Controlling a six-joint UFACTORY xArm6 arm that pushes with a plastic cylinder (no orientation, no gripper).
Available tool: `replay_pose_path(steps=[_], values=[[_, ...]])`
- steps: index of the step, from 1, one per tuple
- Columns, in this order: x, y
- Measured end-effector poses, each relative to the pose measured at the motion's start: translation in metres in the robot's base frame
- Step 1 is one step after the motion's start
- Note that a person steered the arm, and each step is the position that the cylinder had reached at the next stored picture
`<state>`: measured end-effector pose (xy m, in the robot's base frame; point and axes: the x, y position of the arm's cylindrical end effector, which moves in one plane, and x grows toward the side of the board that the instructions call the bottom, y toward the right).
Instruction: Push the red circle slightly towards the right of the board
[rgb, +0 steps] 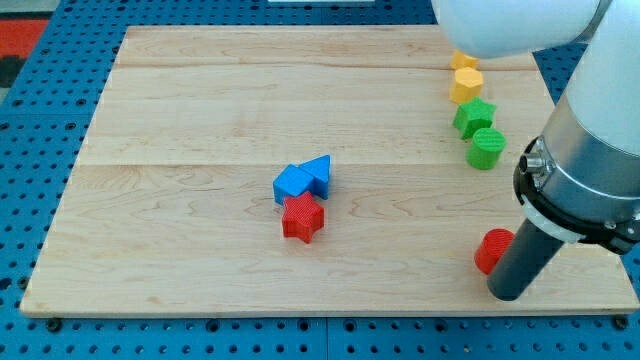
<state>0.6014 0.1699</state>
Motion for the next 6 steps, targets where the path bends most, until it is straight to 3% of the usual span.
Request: replay_pose_path(steps=[3,4,6], values=[[0.013,-0.054],[-0.028,-0.050],[-0.028,-0.036]])
